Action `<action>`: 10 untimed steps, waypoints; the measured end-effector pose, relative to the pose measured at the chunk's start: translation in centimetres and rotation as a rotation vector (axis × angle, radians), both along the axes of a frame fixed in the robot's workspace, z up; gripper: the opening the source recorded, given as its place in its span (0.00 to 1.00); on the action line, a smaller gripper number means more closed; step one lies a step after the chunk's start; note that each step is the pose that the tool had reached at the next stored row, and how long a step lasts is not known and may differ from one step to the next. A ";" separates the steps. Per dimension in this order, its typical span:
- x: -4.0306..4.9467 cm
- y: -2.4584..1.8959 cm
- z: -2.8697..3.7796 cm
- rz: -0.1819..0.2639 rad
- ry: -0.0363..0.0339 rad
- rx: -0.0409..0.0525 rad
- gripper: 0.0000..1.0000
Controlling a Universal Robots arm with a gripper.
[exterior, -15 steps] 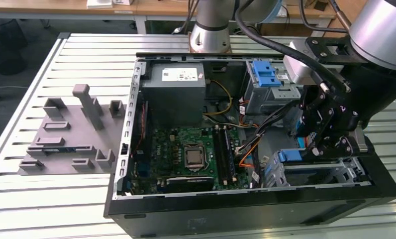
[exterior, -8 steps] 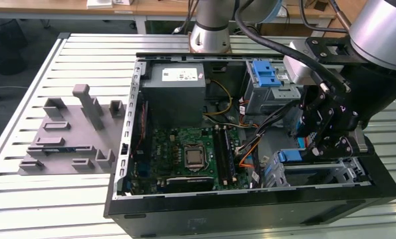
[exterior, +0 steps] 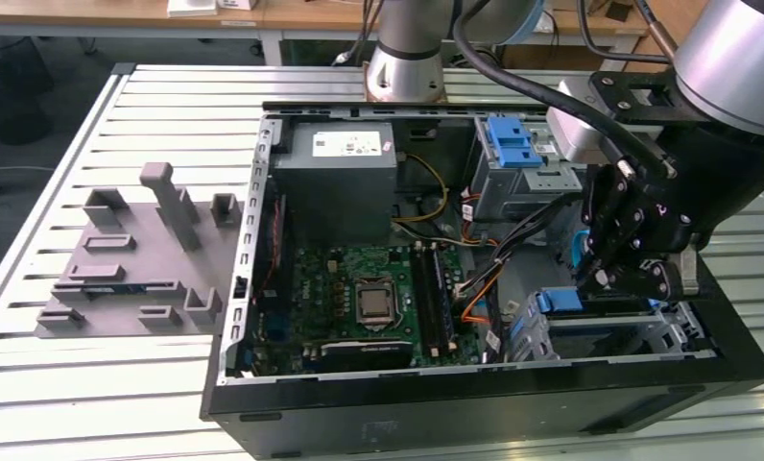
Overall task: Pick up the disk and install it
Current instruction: 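Insert the disk into the insertion slot, then insert the first disk wire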
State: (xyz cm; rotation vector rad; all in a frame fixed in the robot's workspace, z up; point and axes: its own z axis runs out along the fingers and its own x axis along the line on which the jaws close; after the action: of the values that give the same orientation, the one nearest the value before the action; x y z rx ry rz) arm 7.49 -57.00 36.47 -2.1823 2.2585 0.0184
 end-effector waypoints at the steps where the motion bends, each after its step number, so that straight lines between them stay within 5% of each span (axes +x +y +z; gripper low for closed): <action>1: 0.00 0.00 0.00 0.000 0.0000 0.0000 0.13; 10: 0.00 0.00 0.00 0.000 0.0000 -0.0003 0.11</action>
State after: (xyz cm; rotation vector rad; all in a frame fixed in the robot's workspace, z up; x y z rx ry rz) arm 7.49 -57.00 36.47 -2.1825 2.2586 0.0180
